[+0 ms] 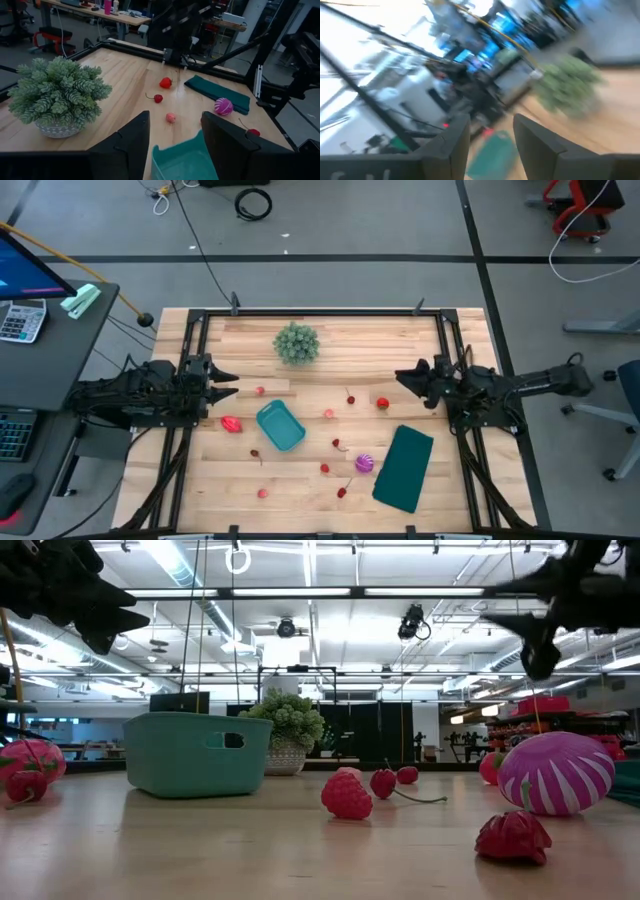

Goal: Pick and placing Produce into tupperware
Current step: Put the red strawberry into the green bin

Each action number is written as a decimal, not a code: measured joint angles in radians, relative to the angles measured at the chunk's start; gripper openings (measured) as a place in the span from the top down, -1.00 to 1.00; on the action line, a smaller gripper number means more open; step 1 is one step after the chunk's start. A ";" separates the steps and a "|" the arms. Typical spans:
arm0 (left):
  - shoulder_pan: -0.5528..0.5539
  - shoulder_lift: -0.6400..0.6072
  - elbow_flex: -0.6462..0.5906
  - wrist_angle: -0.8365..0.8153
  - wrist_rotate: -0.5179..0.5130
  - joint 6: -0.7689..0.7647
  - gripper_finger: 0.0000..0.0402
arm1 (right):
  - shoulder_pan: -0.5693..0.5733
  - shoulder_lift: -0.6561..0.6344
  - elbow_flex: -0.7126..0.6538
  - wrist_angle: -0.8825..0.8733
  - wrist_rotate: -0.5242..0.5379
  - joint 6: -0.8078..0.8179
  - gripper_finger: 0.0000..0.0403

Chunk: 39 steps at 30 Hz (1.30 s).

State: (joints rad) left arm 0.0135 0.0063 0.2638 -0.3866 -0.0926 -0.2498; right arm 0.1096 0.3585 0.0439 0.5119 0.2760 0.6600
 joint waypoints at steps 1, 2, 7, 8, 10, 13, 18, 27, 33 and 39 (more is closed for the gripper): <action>0.000 0.000 0.000 0.000 0.000 0.000 0.07 | 0.021 0.029 0.000 0.089 0.000 -0.048 0.21; 0.000 0.000 0.000 0.000 0.000 0.000 0.07 | 0.041 0.057 0.006 0.176 0.000 -0.101 0.21; 0.000 0.000 0.000 -0.001 0.000 0.000 0.08 | 0.146 0.193 0.194 0.152 0.050 -0.311 0.21; 0.000 0.000 0.000 -0.003 0.000 0.000 0.09 | 0.167 0.232 0.250 0.060 0.089 -0.304 0.21; 0.000 0.000 0.000 -0.007 0.000 0.000 0.09 | 0.201 0.327 0.373 -0.141 0.169 -0.239 0.21; 0.000 0.000 0.000 -0.008 0.000 0.000 0.08 | 0.240 0.495 0.565 -0.435 0.238 -0.094 0.21; 0.000 0.000 0.000 -0.008 0.000 -0.001 0.09 | 0.270 0.772 0.838 -0.880 0.254 0.166 0.21; 0.000 0.000 0.000 -0.001 0.000 0.000 0.08 | 0.275 1.108 1.078 -1.138 0.259 0.253 0.21; 0.000 0.000 0.000 0.000 0.000 0.001 0.08 | 0.249 1.231 1.097 -1.122 0.228 0.453 0.21; 0.000 0.000 0.000 0.000 0.000 0.001 0.08 | 0.259 1.299 1.096 -1.307 0.104 0.743 0.21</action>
State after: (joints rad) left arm 0.0135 0.0063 0.2638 -0.3863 -0.0925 -0.2489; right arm 0.3687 1.6574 1.1404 -0.7951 0.3797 1.4026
